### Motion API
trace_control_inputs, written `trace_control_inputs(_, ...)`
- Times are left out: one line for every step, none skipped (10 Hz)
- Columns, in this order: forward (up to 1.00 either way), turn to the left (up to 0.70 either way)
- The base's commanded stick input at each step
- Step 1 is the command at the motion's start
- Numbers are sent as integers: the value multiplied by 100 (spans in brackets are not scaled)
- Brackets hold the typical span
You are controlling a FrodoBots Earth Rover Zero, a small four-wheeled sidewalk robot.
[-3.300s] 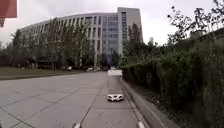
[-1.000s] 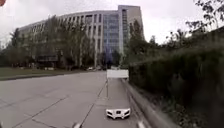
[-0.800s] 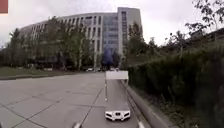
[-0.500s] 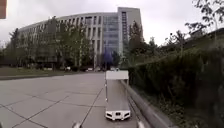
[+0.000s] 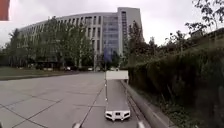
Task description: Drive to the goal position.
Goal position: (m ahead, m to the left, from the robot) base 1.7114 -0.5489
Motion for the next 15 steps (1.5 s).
trace_control_inputs(-70, 0)
trace_control_inputs(-70, 0)
trace_control_inputs(-70, 0)
trace_control_inputs(-70, 0)
trace_control_inputs(-70, 0)
trace_control_inputs(-70, 0)
trace_control_inputs(-70, 0)
trace_control_inputs(-70, 0)
trace_control_inputs(-70, 0)
trace_control_inputs(-70, 0)
trace_control_inputs(-70, 0)
trace_control_inputs(-70, 0)
trace_control_inputs(-70, 0)
trace_control_inputs(-70, 0)
trace_control_inputs(-70, 0)
